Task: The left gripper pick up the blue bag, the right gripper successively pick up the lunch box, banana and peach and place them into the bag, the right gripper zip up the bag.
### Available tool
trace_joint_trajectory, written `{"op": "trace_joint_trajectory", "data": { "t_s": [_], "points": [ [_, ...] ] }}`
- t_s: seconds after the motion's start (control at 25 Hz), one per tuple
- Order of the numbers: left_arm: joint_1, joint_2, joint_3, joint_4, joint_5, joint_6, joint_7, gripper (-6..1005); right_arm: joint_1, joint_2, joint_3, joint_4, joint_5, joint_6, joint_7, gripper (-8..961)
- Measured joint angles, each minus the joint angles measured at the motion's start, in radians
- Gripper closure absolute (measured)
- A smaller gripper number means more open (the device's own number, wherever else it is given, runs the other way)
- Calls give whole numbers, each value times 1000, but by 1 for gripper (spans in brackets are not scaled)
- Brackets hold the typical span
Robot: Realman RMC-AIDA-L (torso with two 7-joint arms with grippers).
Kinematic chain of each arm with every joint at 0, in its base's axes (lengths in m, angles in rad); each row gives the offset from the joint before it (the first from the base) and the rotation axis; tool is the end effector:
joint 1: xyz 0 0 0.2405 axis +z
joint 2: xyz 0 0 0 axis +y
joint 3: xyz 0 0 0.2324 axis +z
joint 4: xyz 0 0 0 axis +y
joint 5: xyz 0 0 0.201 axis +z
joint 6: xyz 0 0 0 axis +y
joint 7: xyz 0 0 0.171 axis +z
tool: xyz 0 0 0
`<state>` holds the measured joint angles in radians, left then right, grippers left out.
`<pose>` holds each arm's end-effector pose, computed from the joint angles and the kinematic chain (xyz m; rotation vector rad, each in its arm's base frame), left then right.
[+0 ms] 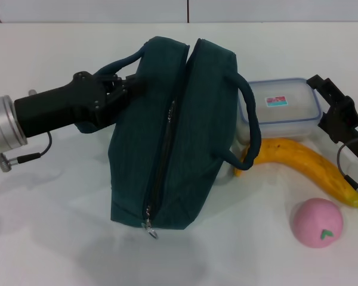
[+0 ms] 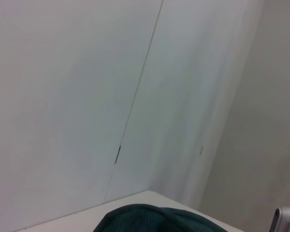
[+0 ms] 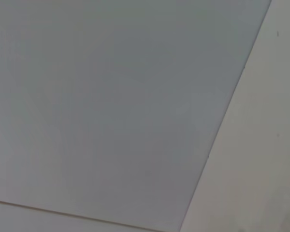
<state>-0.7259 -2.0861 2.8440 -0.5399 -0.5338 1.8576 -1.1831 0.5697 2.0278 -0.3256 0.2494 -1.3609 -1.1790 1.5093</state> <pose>-0.2164 0.3155 0.0115 -2.5613 -0.6349 -1.0855 0.2733 0.3361 -0.0526 -1.3664 1.8493 1.4568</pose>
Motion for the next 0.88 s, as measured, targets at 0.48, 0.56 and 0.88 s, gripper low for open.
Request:
{"op": "trace_joint_trajectory", "data": {
  "t_s": [0.48, 0.56, 0.88],
  "points": [
    [13, 3, 0, 27, -3, 2, 6, 967, -5, 0, 30, 8, -1, -2, 1, 99],
    [13, 2, 0, 27, -3, 2, 10, 967, -4, 0, 30, 8, -2, 1, 1, 99],
    [10, 1, 0, 28, -3, -1, 22, 968, -1, 0, 49, 10, -3, -3, 2, 217]
  ]
}}
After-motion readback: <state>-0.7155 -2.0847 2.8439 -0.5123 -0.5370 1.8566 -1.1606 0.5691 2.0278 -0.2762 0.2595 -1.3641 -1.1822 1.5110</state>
